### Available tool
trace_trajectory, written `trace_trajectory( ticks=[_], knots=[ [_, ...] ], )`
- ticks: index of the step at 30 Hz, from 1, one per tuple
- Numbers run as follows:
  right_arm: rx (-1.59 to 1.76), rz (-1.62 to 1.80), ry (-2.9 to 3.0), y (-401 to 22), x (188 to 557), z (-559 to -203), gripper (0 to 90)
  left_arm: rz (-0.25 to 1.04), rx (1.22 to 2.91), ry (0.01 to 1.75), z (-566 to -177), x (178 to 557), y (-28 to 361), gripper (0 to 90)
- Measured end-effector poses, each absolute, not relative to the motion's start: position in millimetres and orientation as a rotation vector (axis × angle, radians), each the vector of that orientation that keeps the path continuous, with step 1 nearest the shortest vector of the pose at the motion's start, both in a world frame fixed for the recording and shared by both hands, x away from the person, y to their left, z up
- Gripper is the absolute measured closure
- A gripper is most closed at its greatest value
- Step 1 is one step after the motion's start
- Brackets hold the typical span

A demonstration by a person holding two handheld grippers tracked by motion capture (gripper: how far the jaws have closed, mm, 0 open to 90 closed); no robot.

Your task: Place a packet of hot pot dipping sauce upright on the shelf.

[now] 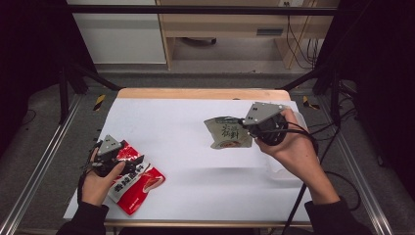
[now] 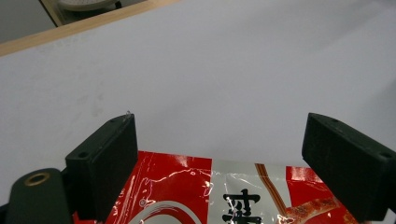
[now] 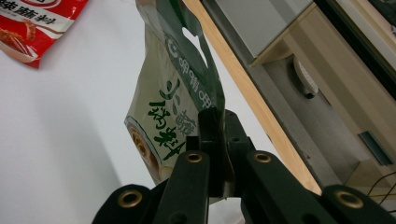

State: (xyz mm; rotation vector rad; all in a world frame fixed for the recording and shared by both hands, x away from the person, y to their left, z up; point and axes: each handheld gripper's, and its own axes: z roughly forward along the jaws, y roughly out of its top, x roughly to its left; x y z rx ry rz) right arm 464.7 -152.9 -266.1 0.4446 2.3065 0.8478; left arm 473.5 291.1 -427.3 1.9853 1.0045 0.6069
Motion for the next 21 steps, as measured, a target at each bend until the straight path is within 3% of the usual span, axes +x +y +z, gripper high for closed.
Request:
trace_trajectory(
  ticks=[21],
  knots=[
    [0.542,0.868,2.208,-203.4,470.5,-249.8,90.0,0.608,1.983,1.029,-432.0,474.6,294.3,10.3]
  ],
)
